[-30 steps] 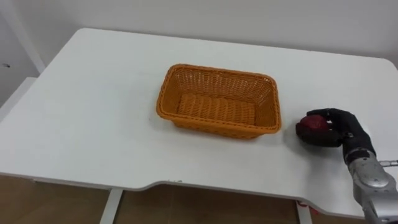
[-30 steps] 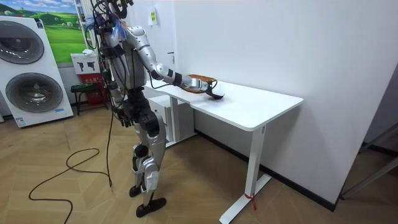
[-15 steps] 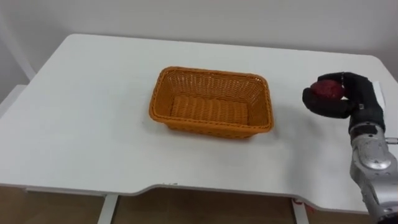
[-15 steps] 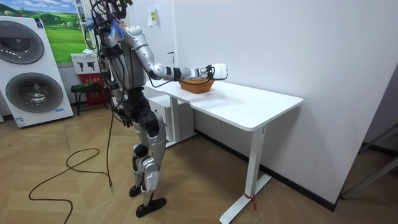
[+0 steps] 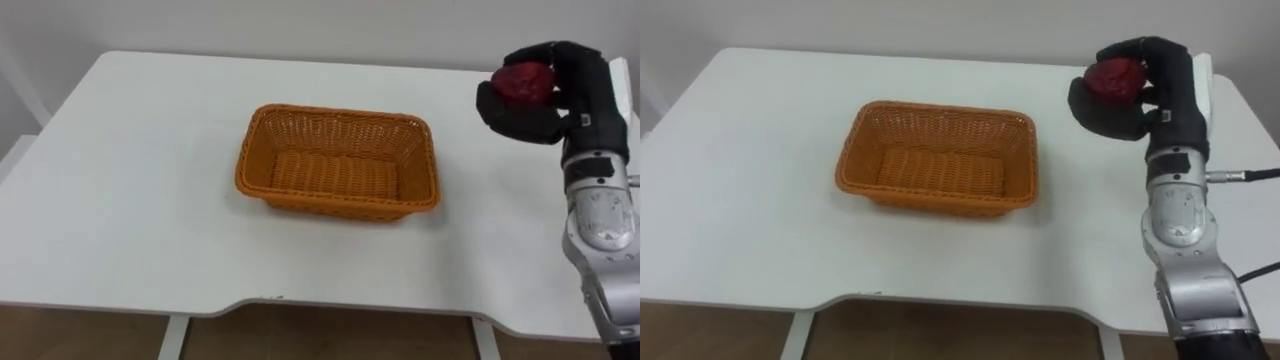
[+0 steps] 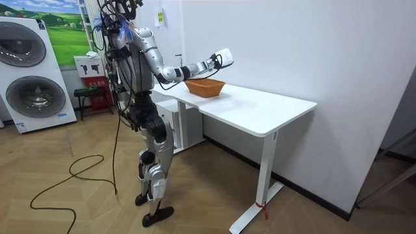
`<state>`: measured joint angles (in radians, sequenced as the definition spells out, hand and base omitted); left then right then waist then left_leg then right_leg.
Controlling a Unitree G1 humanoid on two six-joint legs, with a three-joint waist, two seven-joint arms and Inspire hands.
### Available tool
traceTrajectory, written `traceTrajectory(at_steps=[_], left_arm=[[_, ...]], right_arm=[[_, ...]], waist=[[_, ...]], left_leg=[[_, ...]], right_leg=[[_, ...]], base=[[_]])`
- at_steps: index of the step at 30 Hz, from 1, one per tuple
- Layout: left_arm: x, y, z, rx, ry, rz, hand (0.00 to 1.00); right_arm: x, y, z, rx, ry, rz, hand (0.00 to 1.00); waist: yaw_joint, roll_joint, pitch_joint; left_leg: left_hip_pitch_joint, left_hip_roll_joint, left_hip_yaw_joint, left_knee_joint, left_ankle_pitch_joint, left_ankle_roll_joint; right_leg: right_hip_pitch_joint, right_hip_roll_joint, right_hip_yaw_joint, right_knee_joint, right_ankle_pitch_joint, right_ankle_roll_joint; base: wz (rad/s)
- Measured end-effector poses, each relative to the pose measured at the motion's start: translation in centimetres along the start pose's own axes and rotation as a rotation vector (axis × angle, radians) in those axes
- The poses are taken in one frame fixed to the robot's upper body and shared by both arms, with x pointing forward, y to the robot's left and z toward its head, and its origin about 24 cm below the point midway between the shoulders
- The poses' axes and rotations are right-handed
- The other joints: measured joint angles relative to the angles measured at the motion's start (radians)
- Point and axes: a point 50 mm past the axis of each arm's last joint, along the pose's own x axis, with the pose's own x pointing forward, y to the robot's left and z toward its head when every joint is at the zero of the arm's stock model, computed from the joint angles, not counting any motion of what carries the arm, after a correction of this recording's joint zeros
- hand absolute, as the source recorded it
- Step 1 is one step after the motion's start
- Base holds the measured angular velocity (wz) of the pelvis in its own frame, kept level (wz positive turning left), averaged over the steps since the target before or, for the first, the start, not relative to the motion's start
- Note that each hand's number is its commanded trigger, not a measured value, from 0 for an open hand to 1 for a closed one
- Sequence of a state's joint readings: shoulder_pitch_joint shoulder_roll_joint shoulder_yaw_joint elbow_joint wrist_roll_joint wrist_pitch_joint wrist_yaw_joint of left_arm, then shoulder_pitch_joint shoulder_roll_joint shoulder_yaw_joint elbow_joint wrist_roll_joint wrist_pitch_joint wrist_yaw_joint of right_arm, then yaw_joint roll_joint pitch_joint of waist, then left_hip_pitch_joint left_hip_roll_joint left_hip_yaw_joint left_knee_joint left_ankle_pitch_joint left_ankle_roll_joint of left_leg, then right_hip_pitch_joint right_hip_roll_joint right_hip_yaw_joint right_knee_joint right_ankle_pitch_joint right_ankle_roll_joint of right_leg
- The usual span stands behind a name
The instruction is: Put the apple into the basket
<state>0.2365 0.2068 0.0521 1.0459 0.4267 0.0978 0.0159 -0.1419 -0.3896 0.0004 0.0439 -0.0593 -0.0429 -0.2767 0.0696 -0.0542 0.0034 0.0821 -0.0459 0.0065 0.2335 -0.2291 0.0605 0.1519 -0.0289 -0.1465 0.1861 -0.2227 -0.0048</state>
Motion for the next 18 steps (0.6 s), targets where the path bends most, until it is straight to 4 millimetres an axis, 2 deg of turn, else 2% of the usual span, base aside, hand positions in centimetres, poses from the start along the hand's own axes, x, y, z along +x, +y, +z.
traceTrajectory(at_steps=[2, 6, 13, 14, 15, 16, 17, 18], left_arm=[[0.1, 0.0, 0.2, 0.004, -0.003, 0.000, 0.00], [0.2, 0.0, 1.1, 0.017, -0.035, -0.005, 0.00], [0.2, -0.1, 0.8, 0.017, -0.020, -0.017, 0.00], [0.2, -0.1, 0.7, 0.017, -0.015, -0.020, 0.00], [0.2, -0.1, 0.6, 0.018, -0.014, -0.021, 0.00], [0.2, -0.2, 0.7, 0.029, -0.017, -0.027, 0.00], [0.2, -0.2, 0.8, 0.038, -0.025, -0.037, 0.00], [0.2, -0.2, 0.9, 0.045, -0.033, -0.043, 0.00]], right_arm=[[-0.2, 1.0, 0.8, -0.018, -0.038, 0.067, 1.00], [-0.6, 2.6, 1.5, -0.030, -0.073, 0.191, 1.00], [-0.8, 3.5, 2.7, -0.046, -0.126, 0.291, 1.00], [-1.0, 3.8, 3.1, -0.061, -0.149, 0.312, 0.89], [-1.1, 4.0, 3.4, -0.068, -0.161, 0.326, 0.69], [-1.3, 4.5, 3.8, -0.079, -0.183, 0.355, 0.07], [-1.6, 5.1, 4.1, -0.088, -0.202, 0.389, 0.00], [-1.9, 5.6, 4.4, -0.092, -0.216, 0.422, 0.00]], waist=[[0.017, -0.004, -0.0002], [0.026, -0.011, 0.0018], [0.061, -0.011, 0.0032], [0.065, -0.011, 0.0035], [0.066, -0.010, 0.0038], [0.066, -0.009, 0.0047], [0.067, -0.008, 0.0052], [0.066, -0.009, 0.0052]], left_leg=[[0.002, 0.003, 0.013, -0.003, 0.000, 0.000], [-0.003, 0.002, 0.012, -0.002, 0.000, 0.000], [-0.001, 0.002, 0.012, -0.011, 0.001, 0.002], [0.000, 0.002, 0.012, -0.010, 0.001, 0.002], [-0.001, 0.002, 0.012, -0.010, 0.001, 0.002], [-0.001, 0.002, 0.012, -0.010, 0.001, 0.002], [-0.002, 0.002, 0.012, -0.010, 0.001, 0.002], [-0.002, 0.002, 0.011, -0.009, 0.001, 0.002]], right_leg=[[-0.003, 0.001, 0.008, 0.000, 0.000, 0.000], [-0.007, 0.001, 0.008, 0.001, 0.001, 0.001], [-0.008, 0.001, 0.009, 0.001, 0.002, 0.003], [-0.009, 0.001, 0.009, 0.000, 0.002, 0.003], [-0.010, 0.001, 0.009, 0.000, 0.002, 0.003], [-0.010, 0.001, 0.009, 0.000, 0.002, 0.003], [-0.010, 0.000, 0.008, -0.001, 0.002, 0.003], [-0.010, 0.000, 0.008, -0.001, 0.002, 0.003]], base=[[-0.15], [-0.01], [0.00], [0.00], [0.00], [0.00], [0.00], [0.00]])
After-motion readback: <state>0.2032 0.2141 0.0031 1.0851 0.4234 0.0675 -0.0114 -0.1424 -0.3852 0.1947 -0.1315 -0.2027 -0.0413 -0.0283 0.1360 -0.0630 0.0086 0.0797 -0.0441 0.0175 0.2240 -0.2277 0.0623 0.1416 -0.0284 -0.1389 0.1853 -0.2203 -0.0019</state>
